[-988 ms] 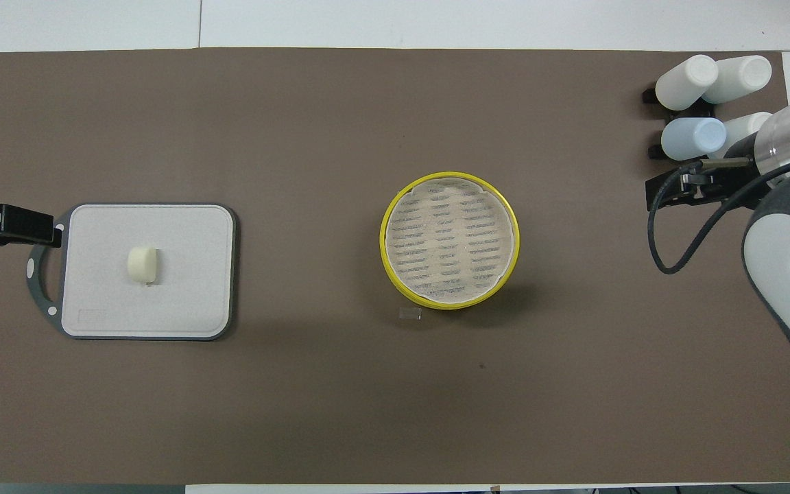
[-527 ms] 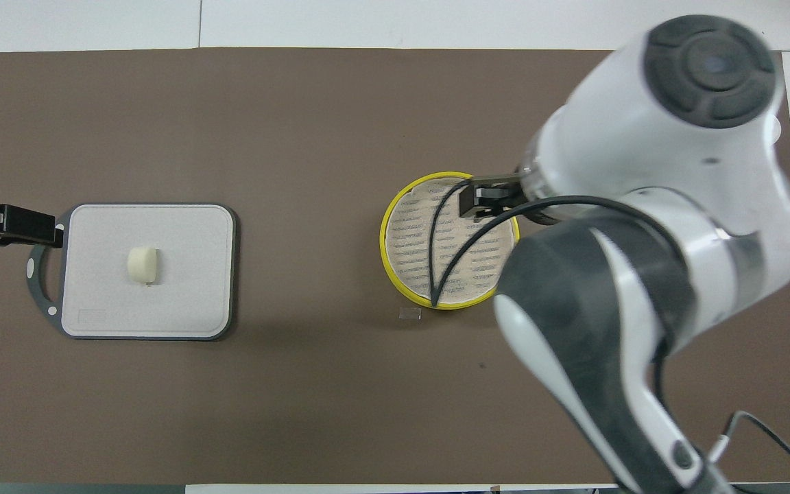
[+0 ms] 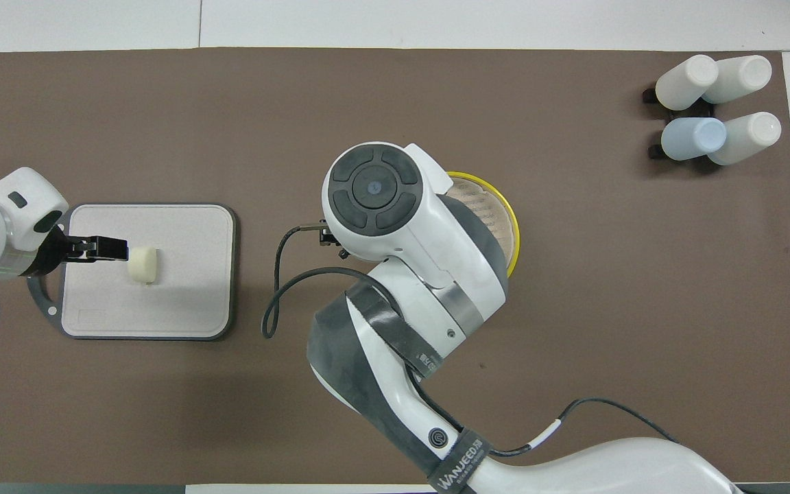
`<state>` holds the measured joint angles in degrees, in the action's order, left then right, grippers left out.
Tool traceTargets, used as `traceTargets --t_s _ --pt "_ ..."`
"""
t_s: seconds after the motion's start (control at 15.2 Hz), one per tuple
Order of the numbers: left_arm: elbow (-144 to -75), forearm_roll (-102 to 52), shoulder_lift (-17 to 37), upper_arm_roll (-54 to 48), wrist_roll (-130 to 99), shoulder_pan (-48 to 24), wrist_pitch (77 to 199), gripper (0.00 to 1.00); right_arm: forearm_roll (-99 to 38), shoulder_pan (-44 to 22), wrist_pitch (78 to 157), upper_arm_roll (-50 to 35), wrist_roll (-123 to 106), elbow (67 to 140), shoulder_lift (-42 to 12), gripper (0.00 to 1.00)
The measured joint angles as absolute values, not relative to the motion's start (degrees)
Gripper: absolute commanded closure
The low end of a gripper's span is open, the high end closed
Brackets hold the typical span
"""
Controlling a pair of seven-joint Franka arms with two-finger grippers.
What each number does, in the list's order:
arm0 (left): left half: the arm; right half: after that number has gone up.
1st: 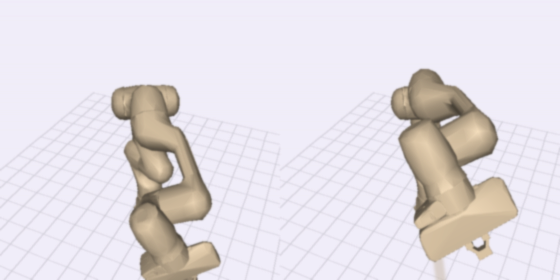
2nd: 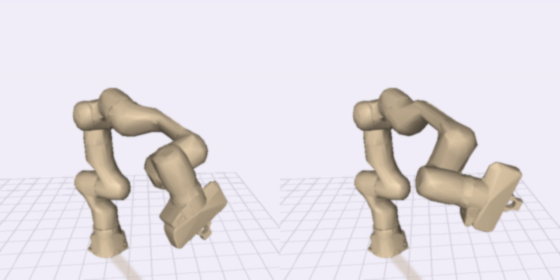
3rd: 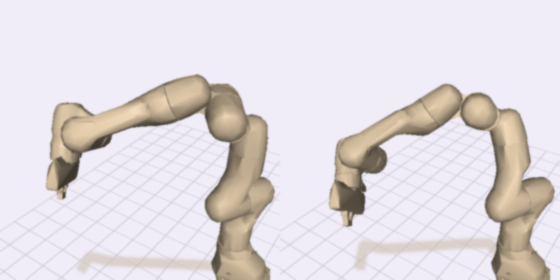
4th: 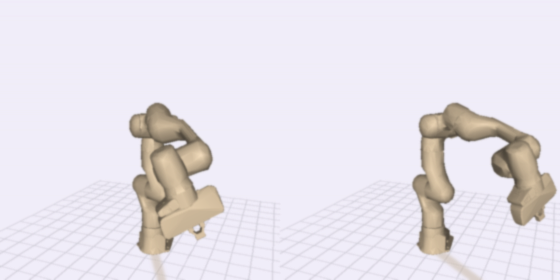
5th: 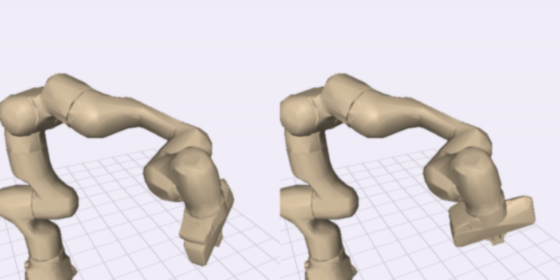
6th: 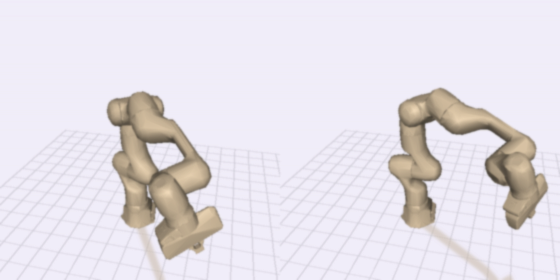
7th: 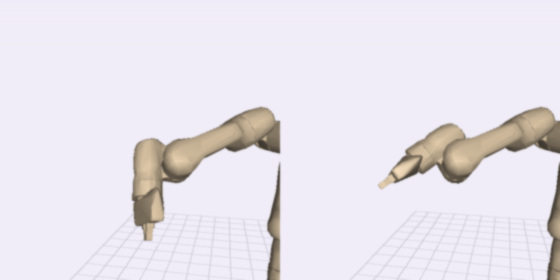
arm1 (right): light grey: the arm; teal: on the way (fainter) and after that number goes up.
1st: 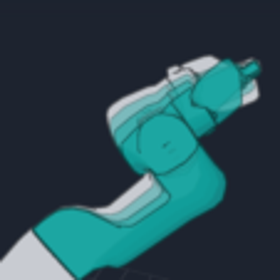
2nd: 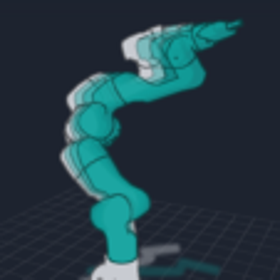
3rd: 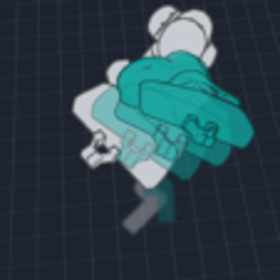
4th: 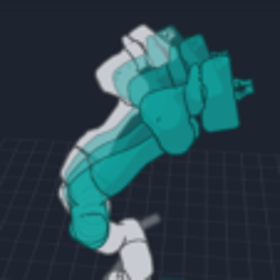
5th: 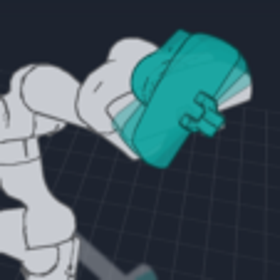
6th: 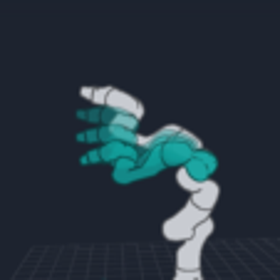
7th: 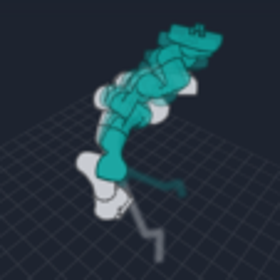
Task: Place bun in steamer
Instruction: 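Grasp the steamer lid with the right gripper while the left gripper grasps the bun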
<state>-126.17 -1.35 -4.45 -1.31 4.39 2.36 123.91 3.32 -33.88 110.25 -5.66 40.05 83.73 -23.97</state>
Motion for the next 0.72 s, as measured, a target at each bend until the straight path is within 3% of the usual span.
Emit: traceTargets --t_s 0.33,0.53,0.72 --pt "-132.3 -1.4 0.0 -1.7 4.6 2.7 136.6 0.0 4.7 -35.0 115.9 -5.6 40.0 90.0 -24.0 0.03" --pt "-132.3 -1.4 2.3 -1.7 4.6 2.7 140.0 0.0 4.7 -35.0 118.1 -5.6 39.9 92.7 -23.3 0.27" --pt "-132.4 -1.4 3.2 -1.7 4.7 2.7 141.4 0.0 4.9 -35.2 120.6 -5.6 39.8 95.6 -22.6 0.64"
